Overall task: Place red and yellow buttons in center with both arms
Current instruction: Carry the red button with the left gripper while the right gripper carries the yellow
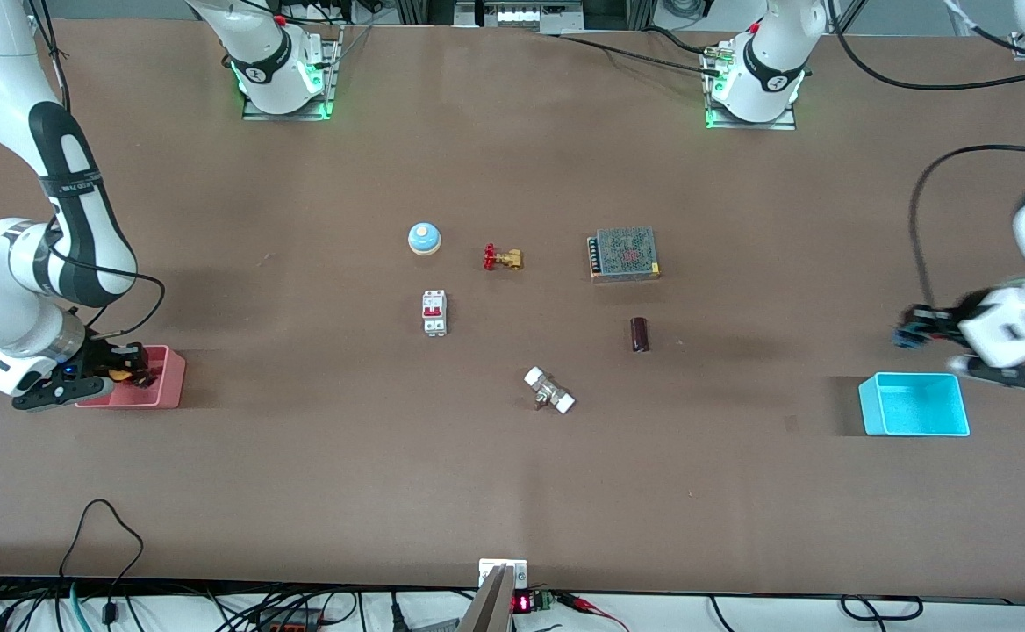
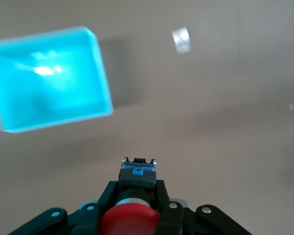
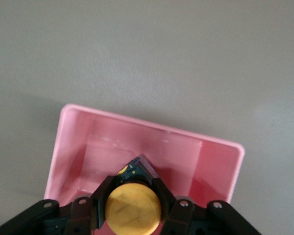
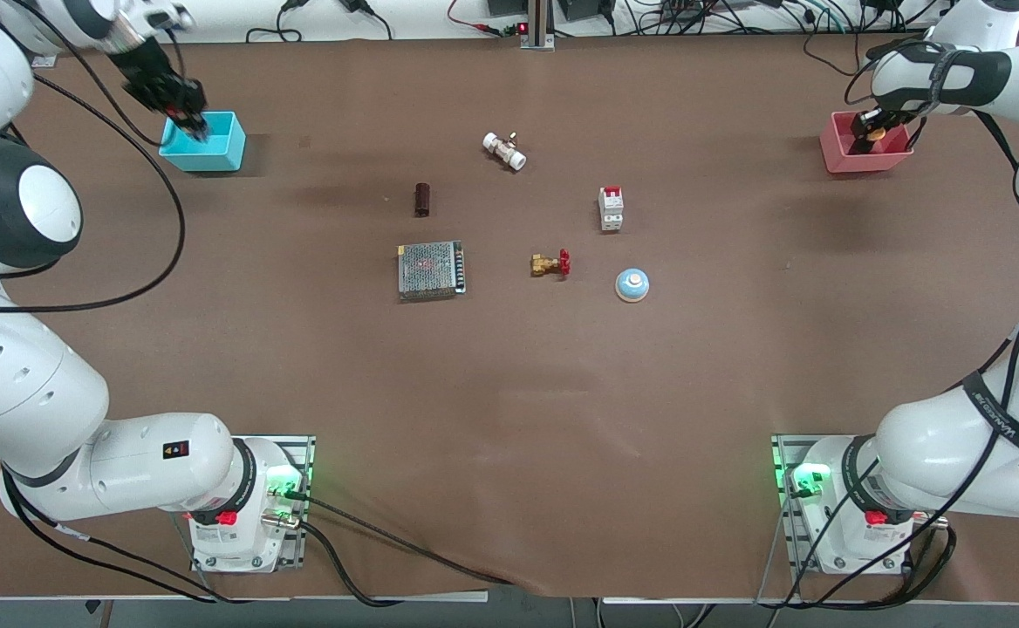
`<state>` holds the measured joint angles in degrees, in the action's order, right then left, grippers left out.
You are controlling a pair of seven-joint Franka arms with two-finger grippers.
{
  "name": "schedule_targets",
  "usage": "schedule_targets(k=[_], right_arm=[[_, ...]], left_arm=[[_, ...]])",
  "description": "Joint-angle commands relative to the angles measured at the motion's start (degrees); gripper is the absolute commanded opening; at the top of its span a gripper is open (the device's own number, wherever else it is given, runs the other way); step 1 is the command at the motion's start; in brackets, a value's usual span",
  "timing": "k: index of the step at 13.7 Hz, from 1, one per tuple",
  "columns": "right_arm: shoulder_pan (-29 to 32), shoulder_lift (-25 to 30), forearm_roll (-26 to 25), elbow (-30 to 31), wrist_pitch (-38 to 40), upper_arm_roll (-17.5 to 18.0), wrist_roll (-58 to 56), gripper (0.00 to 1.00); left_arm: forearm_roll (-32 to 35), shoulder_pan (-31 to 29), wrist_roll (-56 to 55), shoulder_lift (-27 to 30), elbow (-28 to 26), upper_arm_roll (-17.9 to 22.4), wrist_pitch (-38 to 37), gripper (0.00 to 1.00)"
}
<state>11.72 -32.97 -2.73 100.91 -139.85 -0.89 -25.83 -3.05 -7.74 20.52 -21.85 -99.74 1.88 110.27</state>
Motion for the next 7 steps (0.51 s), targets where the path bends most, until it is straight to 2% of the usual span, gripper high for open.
schedule_targets(k=[1, 3, 5, 7], right_arm=[[0.67, 6.32, -0.08, -0.62, 8.50, 1.76, -0.98, 0.34], [0.67, 10.01, 0.27, -2.81, 16.93, 2.39, -0.63, 0.34], [0.24, 14.40, 2.63, -3.70, 23.89, 4.66, 2.87, 0.34], [-0.90, 17.66, 2.47, -3.70, 28.21, 8.78, 12.07, 0.34]], left_arm=[[-1.08, 1.94, -3.71, 2.77, -8.87, -0.20, 4.85, 0.27], [-1.08, 3.25, -8.11, 2.69, -11.43, -0.73, 8.02, 0.27], [-1.17, 5.27, -13.81, 2.43, -13.45, -1.00, 10.74, 0.27], [-1.17, 7.38, -18.04, 2.25, -16.35, -1.09, 14.69, 0.27]])
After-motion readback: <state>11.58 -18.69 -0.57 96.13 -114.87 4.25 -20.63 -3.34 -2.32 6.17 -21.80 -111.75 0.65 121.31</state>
